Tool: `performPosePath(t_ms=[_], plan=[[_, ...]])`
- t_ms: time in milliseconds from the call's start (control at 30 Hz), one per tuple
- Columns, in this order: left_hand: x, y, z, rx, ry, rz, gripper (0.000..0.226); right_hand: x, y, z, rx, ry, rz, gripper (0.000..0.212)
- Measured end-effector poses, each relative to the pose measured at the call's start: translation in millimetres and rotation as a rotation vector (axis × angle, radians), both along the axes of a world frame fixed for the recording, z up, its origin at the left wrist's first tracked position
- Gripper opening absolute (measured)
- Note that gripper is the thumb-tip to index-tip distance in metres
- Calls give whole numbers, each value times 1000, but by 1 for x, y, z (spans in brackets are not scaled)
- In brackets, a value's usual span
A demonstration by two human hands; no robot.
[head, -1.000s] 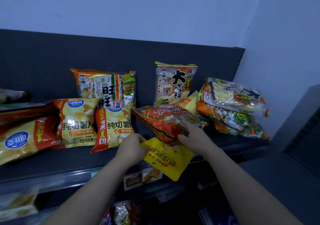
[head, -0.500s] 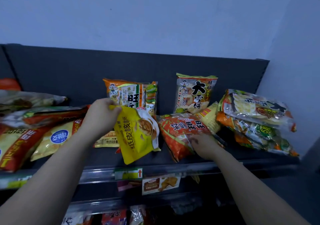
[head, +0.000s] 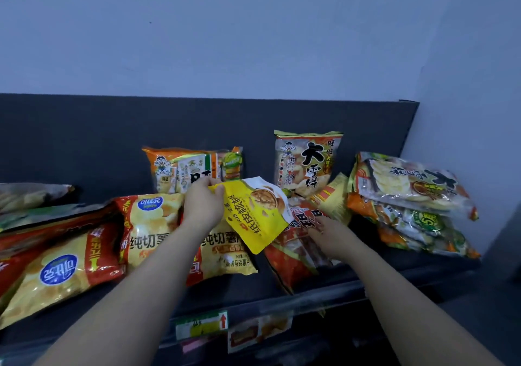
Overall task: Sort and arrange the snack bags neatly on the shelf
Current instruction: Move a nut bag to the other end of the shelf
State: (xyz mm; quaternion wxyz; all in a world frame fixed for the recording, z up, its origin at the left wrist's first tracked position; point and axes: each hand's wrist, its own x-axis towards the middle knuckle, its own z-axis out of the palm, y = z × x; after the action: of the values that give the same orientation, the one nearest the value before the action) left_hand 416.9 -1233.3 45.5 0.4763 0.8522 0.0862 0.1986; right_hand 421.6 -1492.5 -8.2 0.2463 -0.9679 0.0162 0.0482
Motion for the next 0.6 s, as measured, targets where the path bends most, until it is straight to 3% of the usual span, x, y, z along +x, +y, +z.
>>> performPosePath(t_ms=[100,267,333,467,600], plan=[[33,5,-16,177,29,-31,12,9,-16,-6,-70,41,-97,35],[71,7,-26,678,95,-140,30,24,-31,-22,-121,160,-273,69],[82,-5,-26,715,83,-245,41,29,-32,-26,-69,194,-293,73],[97,-32,-28,725,82,-412,53,20,-16,-22,103,195,-270,59],[108,-58,-28,810,75,-519,47,10,-14,-21,137,183,-236,54]])
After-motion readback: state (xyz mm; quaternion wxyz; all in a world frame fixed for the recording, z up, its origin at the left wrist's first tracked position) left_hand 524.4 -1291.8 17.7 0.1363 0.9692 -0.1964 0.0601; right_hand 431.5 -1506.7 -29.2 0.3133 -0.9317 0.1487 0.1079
